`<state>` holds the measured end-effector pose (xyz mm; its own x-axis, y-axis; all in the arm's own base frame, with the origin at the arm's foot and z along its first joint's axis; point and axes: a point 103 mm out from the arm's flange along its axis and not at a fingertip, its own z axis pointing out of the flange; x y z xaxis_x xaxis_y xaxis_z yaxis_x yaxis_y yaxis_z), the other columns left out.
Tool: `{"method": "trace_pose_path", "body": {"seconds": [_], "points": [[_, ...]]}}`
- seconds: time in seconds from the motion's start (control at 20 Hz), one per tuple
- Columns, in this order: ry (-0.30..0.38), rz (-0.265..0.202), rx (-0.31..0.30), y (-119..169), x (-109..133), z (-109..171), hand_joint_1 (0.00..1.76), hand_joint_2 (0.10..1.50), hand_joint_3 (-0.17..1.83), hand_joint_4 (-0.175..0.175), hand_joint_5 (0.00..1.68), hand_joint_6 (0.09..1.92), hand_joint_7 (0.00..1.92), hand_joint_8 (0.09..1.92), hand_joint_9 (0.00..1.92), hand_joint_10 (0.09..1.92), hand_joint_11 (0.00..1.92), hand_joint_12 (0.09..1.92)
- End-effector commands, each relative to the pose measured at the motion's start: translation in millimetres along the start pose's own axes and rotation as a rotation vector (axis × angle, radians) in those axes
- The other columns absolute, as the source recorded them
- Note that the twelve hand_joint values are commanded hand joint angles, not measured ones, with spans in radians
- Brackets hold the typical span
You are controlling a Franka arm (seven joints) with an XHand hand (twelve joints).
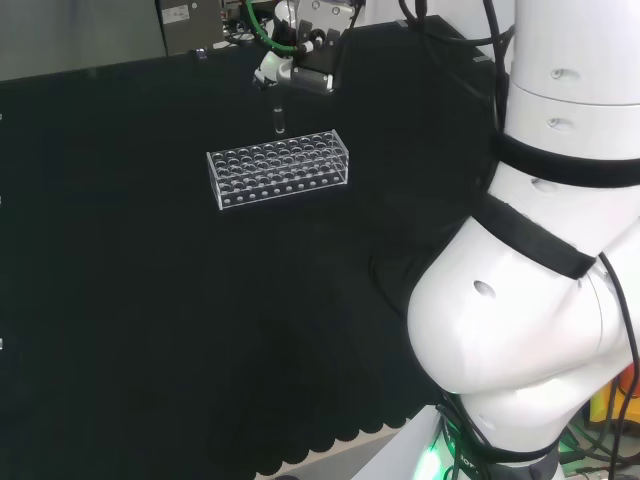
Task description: Put the test tube back in the rack.
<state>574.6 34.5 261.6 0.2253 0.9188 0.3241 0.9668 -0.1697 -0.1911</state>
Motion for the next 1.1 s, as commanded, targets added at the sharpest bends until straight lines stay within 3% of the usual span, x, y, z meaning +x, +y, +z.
{"method": "trace_pose_path", "body": {"seconds": [0.05,1.1], "points": [[0.013,0.001,0.012,8,1,10,1.23,0.64,0.62,-0.175,1.37,0.46,1.74,0.47,1.63,0.51,1.29,0.86],[0.037,0.024,0.079,17,-6,44,1.23,0.64,0.62,-0.175,1.37,0.46,1.74,0.47,1.63,0.51,1.29,0.86]]}}
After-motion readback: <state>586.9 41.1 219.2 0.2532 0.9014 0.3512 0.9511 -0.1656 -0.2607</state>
